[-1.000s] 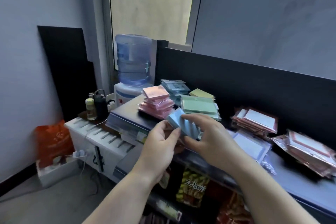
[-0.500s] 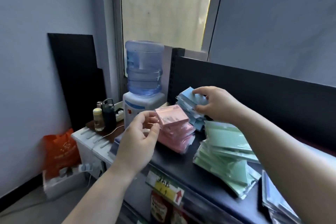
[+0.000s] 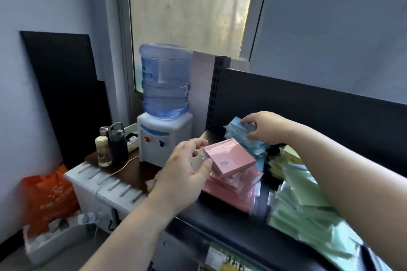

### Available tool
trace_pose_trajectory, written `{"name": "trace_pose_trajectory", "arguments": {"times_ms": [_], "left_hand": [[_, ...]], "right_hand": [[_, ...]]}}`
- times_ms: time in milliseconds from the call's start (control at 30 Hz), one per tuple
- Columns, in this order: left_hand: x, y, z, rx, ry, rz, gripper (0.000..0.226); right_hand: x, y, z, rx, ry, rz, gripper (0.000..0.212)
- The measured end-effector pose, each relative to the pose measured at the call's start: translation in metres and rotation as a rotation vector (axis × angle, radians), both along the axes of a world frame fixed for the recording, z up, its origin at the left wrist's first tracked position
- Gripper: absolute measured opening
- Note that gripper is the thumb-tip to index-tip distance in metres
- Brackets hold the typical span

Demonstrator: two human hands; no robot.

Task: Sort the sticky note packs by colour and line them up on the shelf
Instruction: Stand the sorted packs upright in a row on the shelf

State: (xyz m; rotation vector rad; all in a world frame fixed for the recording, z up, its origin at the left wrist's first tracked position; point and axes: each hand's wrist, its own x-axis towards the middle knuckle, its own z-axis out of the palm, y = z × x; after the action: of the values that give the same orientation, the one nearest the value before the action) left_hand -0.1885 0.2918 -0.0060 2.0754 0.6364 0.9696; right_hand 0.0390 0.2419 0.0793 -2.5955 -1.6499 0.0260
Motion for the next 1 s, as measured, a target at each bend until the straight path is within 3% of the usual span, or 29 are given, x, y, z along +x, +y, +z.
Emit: {"name": "trace_pose_trajectory", "arguments": {"times_ms": [367, 467, 567, 800, 1000], "left_hand": [[0.006, -0.004, 0.013, 0.138, -0.009, -0.364, 0.037], [0.009, -0.022, 0.018, 0.276, -0.040, -0.313, 0.046], [0.011, -0.043, 0.031, 0.295, -0.093, -0.302, 0.047], [0.036, -0.137, 0.029, 0.190, -0.043, -0.616, 0.034], [0.076, -0.217, 0.007, 0.134, 0.215, -0.691, 0.042]], "right_hand": [[-0.067, -0.082, 0.001, 0.426, -0.017, -0.262, 0.034], [-0.090, -0.122, -0.007, 0.504, -0.018, -0.322, 0.031], [-0.107, -0.167, -0.016, 0.530, -0.028, -0.384, 0.030], [-0.114, -0.283, -0.044, 0.543, -0.014, -0.593, 0.030], [-0.093, -0.372, -0.076, 0.490, 0.113, -0.706, 0.035]]}}
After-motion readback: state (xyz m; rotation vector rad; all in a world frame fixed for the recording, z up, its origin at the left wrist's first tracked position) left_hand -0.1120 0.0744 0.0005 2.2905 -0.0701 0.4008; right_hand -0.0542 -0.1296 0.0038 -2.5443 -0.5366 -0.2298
